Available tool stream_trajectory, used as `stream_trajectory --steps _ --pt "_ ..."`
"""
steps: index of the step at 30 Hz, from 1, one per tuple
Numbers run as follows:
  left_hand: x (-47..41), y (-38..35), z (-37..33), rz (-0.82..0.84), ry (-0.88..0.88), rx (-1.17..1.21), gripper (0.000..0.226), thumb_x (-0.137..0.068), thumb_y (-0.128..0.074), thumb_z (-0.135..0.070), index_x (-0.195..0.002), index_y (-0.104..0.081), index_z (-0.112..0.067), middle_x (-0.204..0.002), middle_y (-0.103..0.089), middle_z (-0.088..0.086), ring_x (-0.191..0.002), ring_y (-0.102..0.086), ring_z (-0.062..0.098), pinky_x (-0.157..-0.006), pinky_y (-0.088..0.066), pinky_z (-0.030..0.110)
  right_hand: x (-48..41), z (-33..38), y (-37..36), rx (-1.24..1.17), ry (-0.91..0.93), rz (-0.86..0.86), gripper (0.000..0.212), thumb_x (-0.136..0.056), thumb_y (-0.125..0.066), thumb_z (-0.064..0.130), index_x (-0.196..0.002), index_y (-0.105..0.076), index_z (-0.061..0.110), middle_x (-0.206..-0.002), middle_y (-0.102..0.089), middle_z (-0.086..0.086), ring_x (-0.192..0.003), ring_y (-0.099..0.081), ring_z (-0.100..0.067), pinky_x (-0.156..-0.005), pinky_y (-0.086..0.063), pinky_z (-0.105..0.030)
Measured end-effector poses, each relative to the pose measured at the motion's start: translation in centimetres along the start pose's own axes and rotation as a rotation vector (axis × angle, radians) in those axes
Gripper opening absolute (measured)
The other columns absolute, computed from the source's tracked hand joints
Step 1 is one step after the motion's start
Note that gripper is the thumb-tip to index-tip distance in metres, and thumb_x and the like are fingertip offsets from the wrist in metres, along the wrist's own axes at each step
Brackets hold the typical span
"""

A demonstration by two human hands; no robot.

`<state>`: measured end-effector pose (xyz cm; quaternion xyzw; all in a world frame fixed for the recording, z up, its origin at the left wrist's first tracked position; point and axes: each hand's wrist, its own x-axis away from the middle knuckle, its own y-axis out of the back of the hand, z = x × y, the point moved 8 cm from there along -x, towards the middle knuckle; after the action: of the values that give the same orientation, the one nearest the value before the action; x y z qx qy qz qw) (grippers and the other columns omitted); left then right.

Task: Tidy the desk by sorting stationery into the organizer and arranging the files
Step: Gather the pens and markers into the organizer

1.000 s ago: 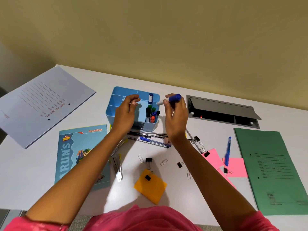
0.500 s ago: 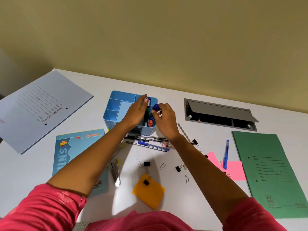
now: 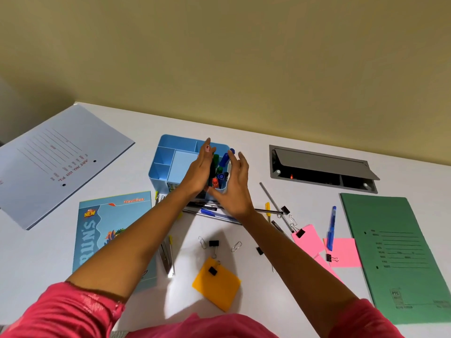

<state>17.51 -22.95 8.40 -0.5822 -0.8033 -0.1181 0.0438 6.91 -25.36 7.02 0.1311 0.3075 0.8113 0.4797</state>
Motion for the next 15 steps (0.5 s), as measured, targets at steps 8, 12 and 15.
stream_trajectory --steps 8,12,15 --pt "0.4 1.1 0.2 -0.200 -0.003 0.126 0.051 -0.098 -0.012 -0.053 -0.148 -0.017 -0.040 -0.150 -0.039 -0.002 -0.129 -0.048 0.024 -0.107 -0.040 0.038 -1.6 0.4 -0.7 -0.191 -0.006 0.055 0.112 -0.066 -0.085 0.018 -0.149 -0.009 0.025 -0.150 -0.030 -0.003 -0.134 -0.037 -0.016 -0.107 -0.041 -0.039" --pt "1.2 1.0 1.1 -0.264 0.053 0.232 0.052 -0.100 -0.013 -0.050 -0.148 -0.020 -0.035 -0.148 -0.041 -0.001 -0.125 -0.052 0.021 -0.108 -0.040 0.037 -1.5 0.8 -0.9 -0.125 0.003 0.042 0.093 -0.069 -0.082 0.010 -0.144 -0.027 0.013 -0.136 -0.039 -0.010 -0.120 -0.048 -0.016 -0.100 -0.045 -0.026" --pt "1.6 0.9 1.4 -0.299 0.047 0.230 0.050 -0.100 -0.015 -0.050 -0.144 -0.029 -0.033 -0.139 -0.052 0.001 -0.122 -0.055 0.018 -0.104 -0.044 0.037 -1.6 0.9 -0.8 -0.145 0.024 -0.026 0.084 -0.069 -0.081 0.008 -0.139 -0.034 0.008 -0.135 -0.031 -0.012 -0.125 -0.042 -0.021 -0.103 -0.045 -0.034"
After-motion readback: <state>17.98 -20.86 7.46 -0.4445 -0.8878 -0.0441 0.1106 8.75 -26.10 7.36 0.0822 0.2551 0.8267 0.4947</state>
